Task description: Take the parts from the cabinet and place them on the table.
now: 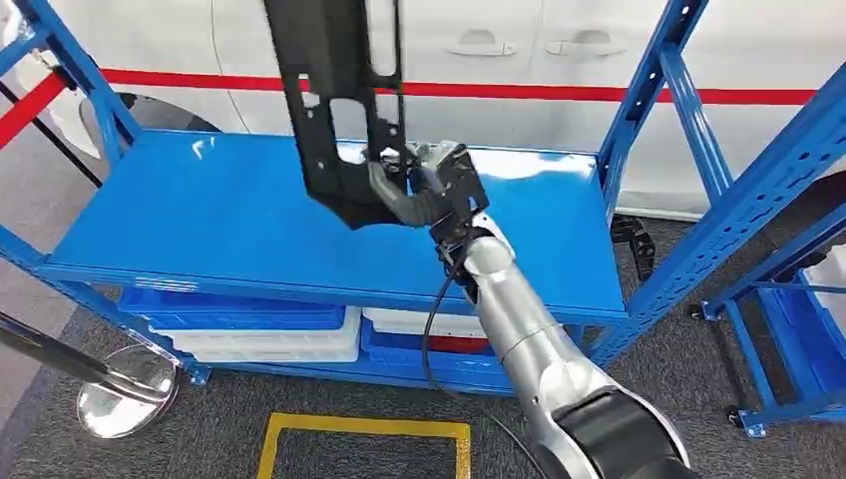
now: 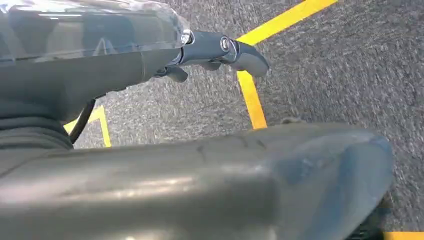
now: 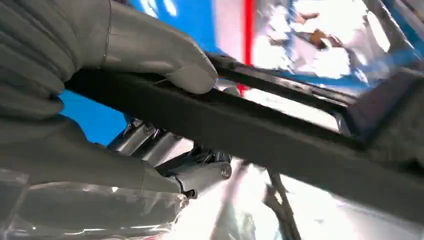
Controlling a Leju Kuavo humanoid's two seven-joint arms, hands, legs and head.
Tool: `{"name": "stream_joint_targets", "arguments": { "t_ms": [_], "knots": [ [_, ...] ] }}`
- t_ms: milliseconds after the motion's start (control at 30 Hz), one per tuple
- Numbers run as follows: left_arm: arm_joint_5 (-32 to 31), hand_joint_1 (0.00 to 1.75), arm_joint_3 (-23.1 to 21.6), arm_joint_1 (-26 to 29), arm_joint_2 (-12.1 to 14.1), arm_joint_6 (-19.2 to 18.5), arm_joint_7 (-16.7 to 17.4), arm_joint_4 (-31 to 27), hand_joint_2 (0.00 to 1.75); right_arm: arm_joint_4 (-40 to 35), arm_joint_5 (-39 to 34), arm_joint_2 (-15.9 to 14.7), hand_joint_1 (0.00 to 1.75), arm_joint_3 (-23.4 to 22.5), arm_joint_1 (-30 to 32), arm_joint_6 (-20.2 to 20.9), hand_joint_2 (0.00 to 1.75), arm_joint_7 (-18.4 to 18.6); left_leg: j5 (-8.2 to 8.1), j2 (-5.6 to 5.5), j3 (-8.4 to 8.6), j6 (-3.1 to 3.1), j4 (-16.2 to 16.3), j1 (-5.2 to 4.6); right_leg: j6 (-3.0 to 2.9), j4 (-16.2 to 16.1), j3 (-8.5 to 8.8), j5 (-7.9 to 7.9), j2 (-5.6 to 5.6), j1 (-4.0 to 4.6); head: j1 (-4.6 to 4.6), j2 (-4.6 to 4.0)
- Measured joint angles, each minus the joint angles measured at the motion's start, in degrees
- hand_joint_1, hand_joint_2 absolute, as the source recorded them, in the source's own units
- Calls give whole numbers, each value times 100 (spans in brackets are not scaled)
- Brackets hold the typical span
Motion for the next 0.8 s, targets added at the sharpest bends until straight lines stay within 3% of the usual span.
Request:
{"name": "stream_joint_targets", "arguments": {
  "t_ms": [33,67,100,167,233,267,300,333,367,400,433,467,533,567,700,767,800],
  "knots": [
    [0,0,4,-2,4,15,0,0,0,-120,-125,-22,175,-7,35,37,175,-11,151,1,211,26,-471,0,10,-1,6,-4,15,0,0,0],
    [0,0,13,-10,7,44,9,0,0,-258,-291,-55,175,-9,76,85,175,-37,83,-3,299,46,-602,-38,45,24,-12,-6,36,41,0,0],
    [-2,0,28,-18,7,79,15,0,175,-376,-453,-85,175,-9,145,134,175,-64,54,0,306,83,-620,-39,75,14,-30,13,48,32,0,0],
    [-18,0,42,6,11,138,20,0,175,-678,-756,-164,175,0,416,236,175,-87,60,-11,298,131,-627,-54,142,-15,-8,22,39,19,0,0],
    [-11,0,48,26,15,151,-7,0,175,-1067,-1010,-267,175,55,725,330,175,-98,121,-8,353,220,-724,0,217,69,-21,-64,51,8,2,0],
    [7,0,57,27,17,153,-24,0,175,-1246,-1128,-319,175,88,882,398,175,-107,125,-5,353,263,-733,-4,237,317,-138,-247,53,8,2,0],
    [42,0,79,26,17,155,-46,0,175,-1434,-1231,-389,175,134,1096,455,175,-144,124,-8,354,276,-733,-9,255,761,-339,-487,53,2,2,0],
    [74,0,92,36,17,164,-68,0,0,-1657,-1313,-471,175,188,1343,490,175,-192,117,-11,356,288,-733,-10,271,1237,-565,-690,53,0,0,0],
    [103,0,96,53,24,170,-81,0,0,-1803,-1355,-529,175,230,1594,503,175,-212,116,-22,355,289,-730,-10,284,1633,-769,-820,53,-6,2,0],
    [107,0,101,77,31,173,-92,0,0,-1913,-1385,-573,175,269,1815,516,175,-227,113,-24,355,291,-728,-11,291,1816,-881,-825,53,-16,2,0],
    [120,0,114,95,42,188,-118,0,0,-2044,-1412,-614,175,315,1981,533,175,-258,105,-25,356,282,-721,-12,295,1666,-838,-673,52,-26,2,0],
    [136,0,125,99,42,197,-131,0,0,-2181,-1429,-651,175,365,2106,551,175,-300,94,-25,357,265,-710,-11,293,1280,-658,-442,51,-37,2,0],
    [181,0,142,100,42,212,-188,0,0,-2514,-1451,-717,175,486,2411,568,175,-422,42,-25,370,229,-660,-10,280,198,-87,21,49,-63,2,0],
    [192,0,162,110,42,214,-225,0,0,-2739,-1455,-743,175,555,2635,555,175,-504,7,-35,350,184,-621,-47,255,65,-16,-64,58,-26,0,0],
    [205,0,232,170,52,234,-262,0,0,-3381,-1409,-820,175,815,3404,463,175,-605,-20,-49,384,61,-650,-33,107,31,-14,-46,62,-19,0,0],
    [205,0,236,175,57,234,-264,0,0,-3589,-1407,-837,175,879,3527,446,175,-610,-259,-19,281,14,-375,-18,38,-2,9,-38,54,-51,0,0],
    [205,0,238,174,57,234,-264,0,0,-3652,-1407,-846,175,903,3564,444,175,-610,-490,-16,108,-10,17,-8,25,-2,9,-42,50,-48,0,0]
  ]
}}
